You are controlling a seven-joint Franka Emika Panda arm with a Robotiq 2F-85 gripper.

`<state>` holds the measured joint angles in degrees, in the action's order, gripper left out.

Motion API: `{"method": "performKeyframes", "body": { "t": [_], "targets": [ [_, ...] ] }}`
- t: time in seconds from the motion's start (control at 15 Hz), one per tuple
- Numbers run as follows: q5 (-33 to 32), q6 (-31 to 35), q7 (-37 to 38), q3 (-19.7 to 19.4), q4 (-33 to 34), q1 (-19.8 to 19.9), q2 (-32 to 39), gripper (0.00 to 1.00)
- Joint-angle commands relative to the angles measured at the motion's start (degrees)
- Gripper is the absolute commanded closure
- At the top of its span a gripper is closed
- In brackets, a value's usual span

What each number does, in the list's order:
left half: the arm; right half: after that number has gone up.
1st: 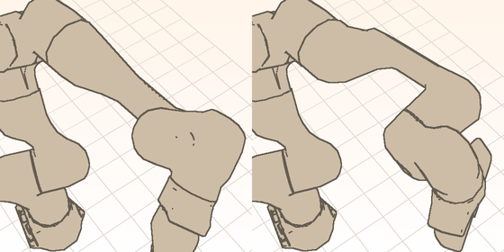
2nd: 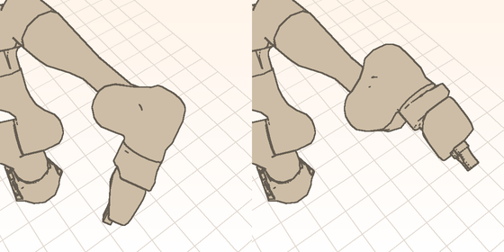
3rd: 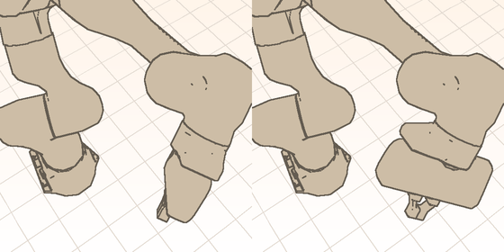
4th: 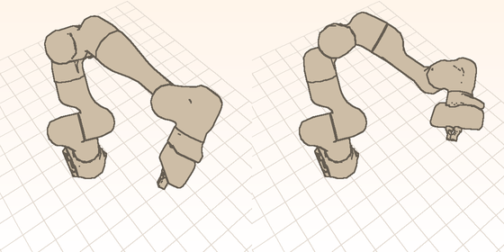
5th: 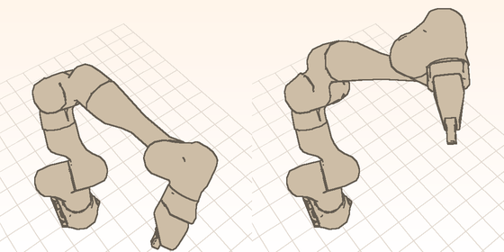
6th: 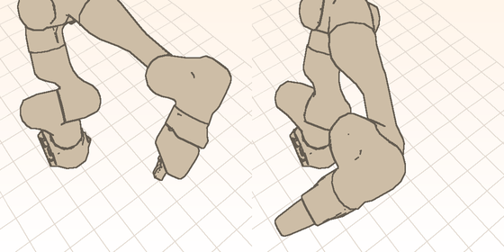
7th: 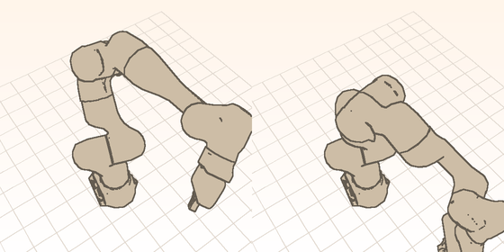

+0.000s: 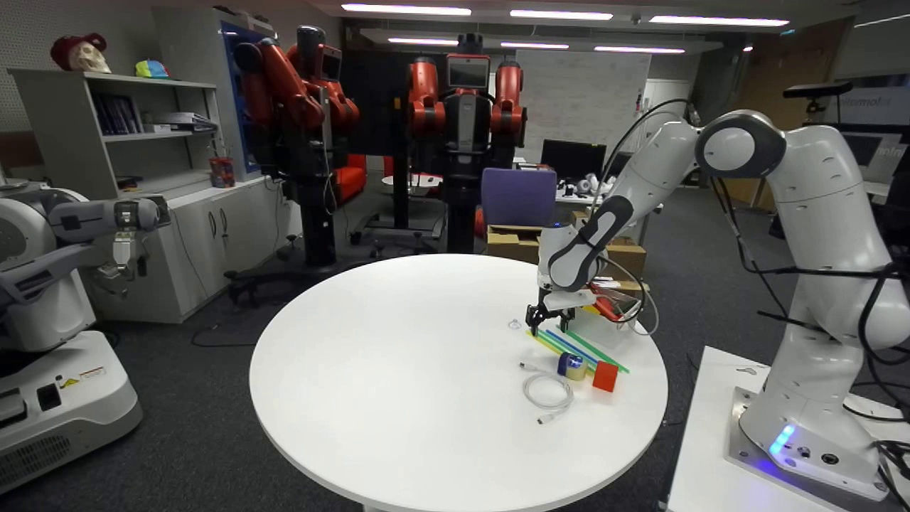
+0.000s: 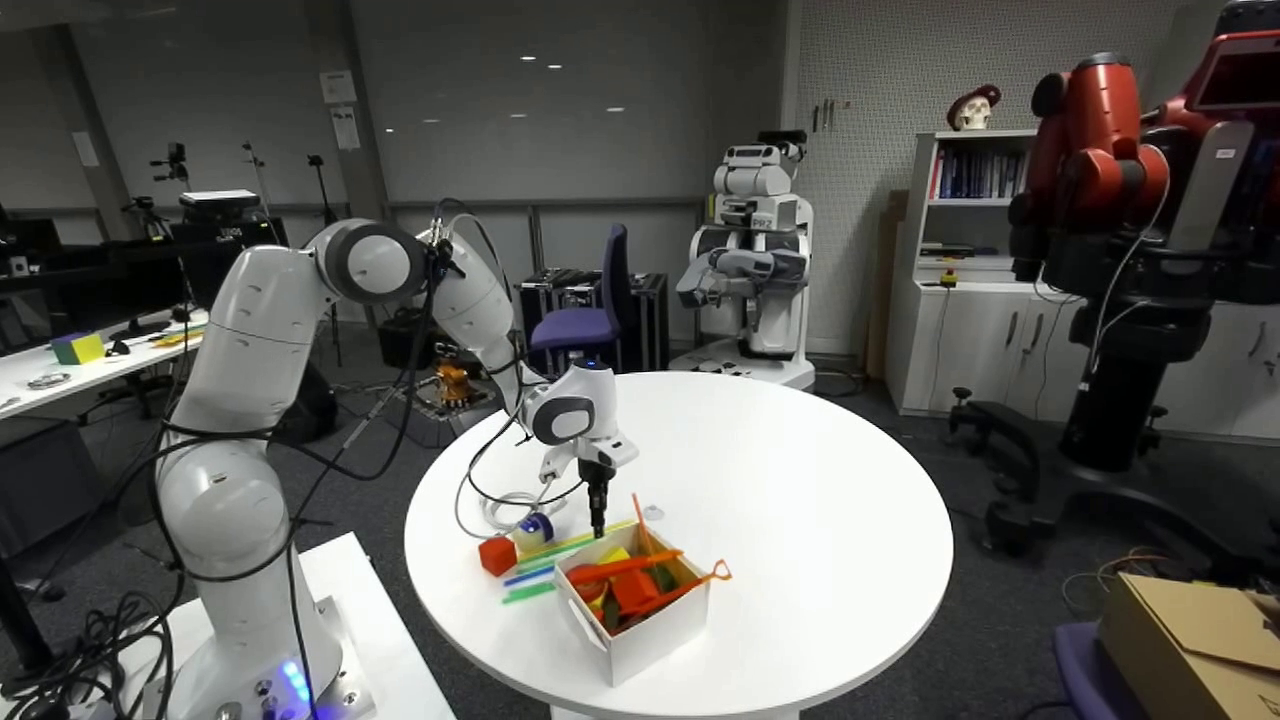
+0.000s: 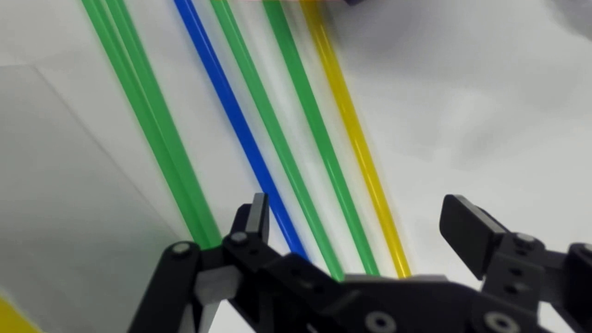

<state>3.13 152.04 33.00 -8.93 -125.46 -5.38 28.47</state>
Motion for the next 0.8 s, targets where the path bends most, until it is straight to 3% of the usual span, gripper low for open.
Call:
{"method": "performKeyframes", "body": {
  "t": [0.0,0.73],
  "targets": [
    [0.08,-2.25,-0.19,-0.42,2.80,-0.30,1.97,0.00],
    [-0.45,-1.54,-1.08,-0.52,3.91,-1.41,4.95,0.00]
  ]
}}
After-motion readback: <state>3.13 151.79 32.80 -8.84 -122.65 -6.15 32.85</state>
